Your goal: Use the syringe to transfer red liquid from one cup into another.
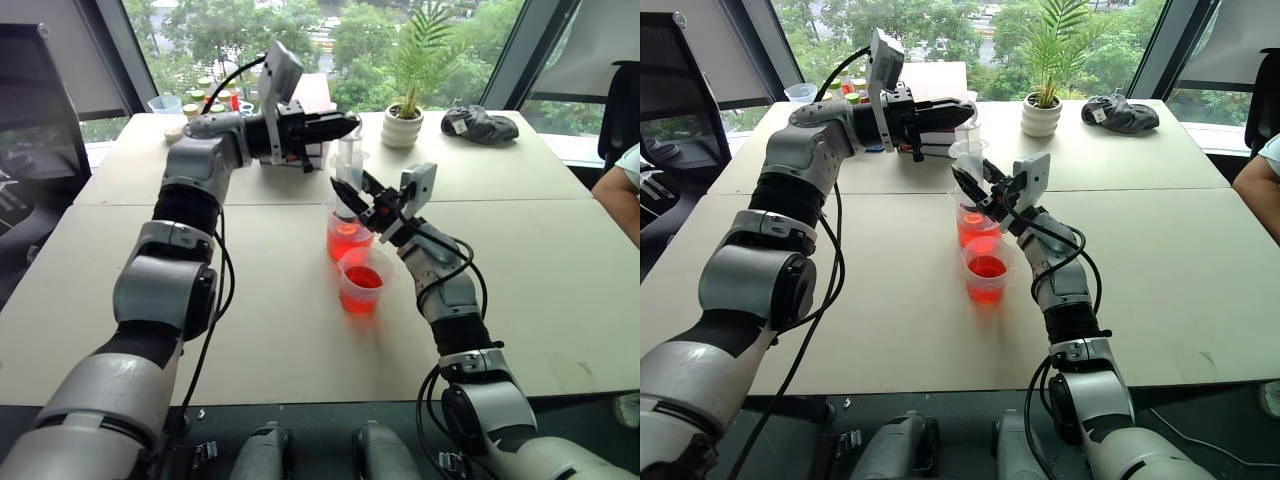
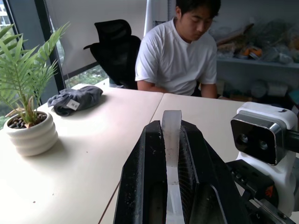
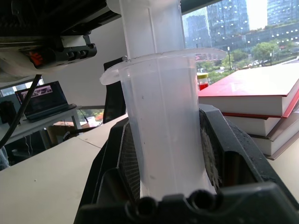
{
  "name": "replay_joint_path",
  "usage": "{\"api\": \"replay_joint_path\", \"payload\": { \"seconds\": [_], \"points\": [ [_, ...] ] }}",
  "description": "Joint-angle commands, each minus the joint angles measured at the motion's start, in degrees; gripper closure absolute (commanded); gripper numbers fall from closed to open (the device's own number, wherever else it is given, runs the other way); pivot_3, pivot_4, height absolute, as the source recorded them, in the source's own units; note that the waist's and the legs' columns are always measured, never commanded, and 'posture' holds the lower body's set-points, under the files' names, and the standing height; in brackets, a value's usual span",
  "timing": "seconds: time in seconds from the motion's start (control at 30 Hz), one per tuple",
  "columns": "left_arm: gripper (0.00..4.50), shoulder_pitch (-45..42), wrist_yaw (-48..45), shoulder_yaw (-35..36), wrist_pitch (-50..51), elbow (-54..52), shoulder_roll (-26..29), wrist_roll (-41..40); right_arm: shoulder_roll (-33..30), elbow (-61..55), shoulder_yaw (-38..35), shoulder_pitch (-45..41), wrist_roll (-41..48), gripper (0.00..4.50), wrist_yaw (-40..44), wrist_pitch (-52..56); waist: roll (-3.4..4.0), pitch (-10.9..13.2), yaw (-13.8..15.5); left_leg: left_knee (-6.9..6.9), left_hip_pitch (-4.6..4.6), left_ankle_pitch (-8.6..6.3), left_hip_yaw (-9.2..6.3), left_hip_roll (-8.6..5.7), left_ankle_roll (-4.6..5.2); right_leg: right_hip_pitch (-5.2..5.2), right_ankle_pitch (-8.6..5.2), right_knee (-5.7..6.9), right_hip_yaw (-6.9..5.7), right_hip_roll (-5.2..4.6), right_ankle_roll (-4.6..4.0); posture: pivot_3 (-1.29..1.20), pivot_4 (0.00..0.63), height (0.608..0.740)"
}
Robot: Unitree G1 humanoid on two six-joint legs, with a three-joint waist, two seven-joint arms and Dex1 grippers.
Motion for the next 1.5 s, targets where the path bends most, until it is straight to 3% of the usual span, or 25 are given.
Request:
{"api": "replay_joint_path", "payload": {
  "seconds": [0.03,0.1,0.2,0.43,0.73,0.9,1.17,1.5],
  "points": [
    [4.46,-5.3,3.2,5.1,-3.6,-3.2,2.4,-1.9,0.0,0.7,2.1,1.3,-0.8,3.08,2.3,0.9,0.00,0.0,0.0,0.00,0.00,0.00,0.00,0.00,0.00,0.00,0.00,0.00,0.00,0.00,0.00,0.00,0.150,0.740],
    [4.46,-4.7,2.5,4.9,-2.7,-3.7,2.3,-2.1,-0.1,0.2,1.9,1.1,-0.7,3.08,2.0,0.7,0.00,0.0,0.0,0.00,0.00,0.00,0.00,0.00,0.00,0.00,0.00,0.00,0.00,0.00,0.00,0.00,0.150,0.740],
    [3.30,-3.6,1.6,5.0,-0.8,-4.5,2.2,-2.8,-0.5,-1.0,1.2,0.1,-0.4,3.08,1.4,0.7,0.01,0.0,-0.1,0.00,0.00,0.00,0.00,0.00,0.00,0.00,0.00,0.00,0.00,0.00,0.00,0.00,0.150,0.740],
    [0.10,1.7,-1.5,4.2,0.6,-10.0,2.9,-3.2,-2.3,-2.7,-0.7,-4.1,0.6,3.08,0.8,1.3,0.01,0.0,-0.1,-0.01,-0.01,0.00,0.00,0.00,0.00,-0.02,0.00,0.01,0.01,-0.02,0.00,0.00,0.150,0.740],
    [0.10,7.3,-0.3,5.4,5.3,-18.2,5.7,-5.7,-4.3,-1.8,-2.6,-7.6,1.3,3.08,0.8,1.7,0.01,0.0,-0.1,-0.02,0.01,0.01,-0.02,0.01,-0.01,-0.02,0.00,0.06,0.02,-0.02,0.00,0.00,0.150,0.740],
    [0.10,10.6,-0.2,5.8,9.4,-22.4,7.4,-7.4,-7.5,-16.5,-3.8,-6.9,8.1,3.08,0.9,12.2,0.04,0.0,0.1,-0.01,-0.03,0.01,-0.01,0.00,-0.01,-0.05,0.00,0.08,0.02,-0.07,0.00,0.00,0.150,0.740],
    [0.10,13.5,-2.8,4.7,15.6,-27.8,8.7,-10.2,-13.0,-40.0,-5.4,3.3,21.9,3.08,-2.0,31.1,0.00,0.0,0.3,-0.01,-0.03,0.00,-0.07,0.00,-0.01,0.01,0.00,-0.01,-0.03,-0.11,0.00,0.00,0.150,0.740],
    [0.10,14.6,-4.9,3.5,25.6,-36.6,6.9,-16.7,-12.0,-42.2,-0.6,17.4,14.0,3.08,-2.4,24.8,0.00,0.0,0.2,0.06,-0.01,0.01,-0.04,-0.01,0.00,0.02,0.00,0.05,0.00,-0.04,0.00,0.00,0.150,0.740]
  ]
}}
